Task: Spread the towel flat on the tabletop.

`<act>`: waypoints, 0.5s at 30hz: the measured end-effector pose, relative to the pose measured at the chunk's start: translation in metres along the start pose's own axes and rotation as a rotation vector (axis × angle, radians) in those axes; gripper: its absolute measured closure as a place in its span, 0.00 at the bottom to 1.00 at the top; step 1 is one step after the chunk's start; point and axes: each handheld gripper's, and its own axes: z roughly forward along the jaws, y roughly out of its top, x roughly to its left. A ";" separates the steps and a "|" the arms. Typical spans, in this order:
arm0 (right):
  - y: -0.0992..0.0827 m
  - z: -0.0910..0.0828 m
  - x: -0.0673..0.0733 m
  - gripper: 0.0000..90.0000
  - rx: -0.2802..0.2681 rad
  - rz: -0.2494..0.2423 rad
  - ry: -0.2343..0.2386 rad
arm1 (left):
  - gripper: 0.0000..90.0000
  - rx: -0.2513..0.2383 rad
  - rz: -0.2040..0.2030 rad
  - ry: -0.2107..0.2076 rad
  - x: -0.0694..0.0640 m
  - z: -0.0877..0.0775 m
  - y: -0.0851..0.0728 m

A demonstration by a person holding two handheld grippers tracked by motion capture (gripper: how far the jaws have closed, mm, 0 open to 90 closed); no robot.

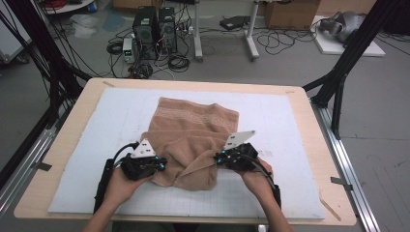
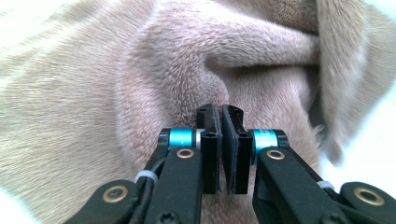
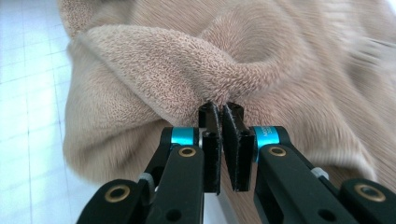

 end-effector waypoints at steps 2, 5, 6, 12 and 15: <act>-0.005 -0.012 -0.005 0.96 -0.012 0.015 -0.015 | 0.95 -0.023 -0.011 -0.008 0.005 -0.011 0.002; -0.009 -0.028 -0.008 0.96 -0.025 0.021 -0.030 | 0.95 -0.039 -0.013 -0.006 0.011 -0.026 0.007; -0.009 -0.032 -0.009 0.96 -0.026 0.017 -0.034 | 0.95 -0.040 -0.007 0.002 0.013 -0.030 0.009; -0.010 -0.046 -0.013 0.96 -0.016 0.002 -0.065 | 0.95 -0.077 -0.021 0.029 0.027 -0.048 0.020; -0.013 -0.044 -0.015 0.96 0.008 0.003 -0.072 | 0.95 -0.071 -0.024 0.039 0.032 -0.045 0.023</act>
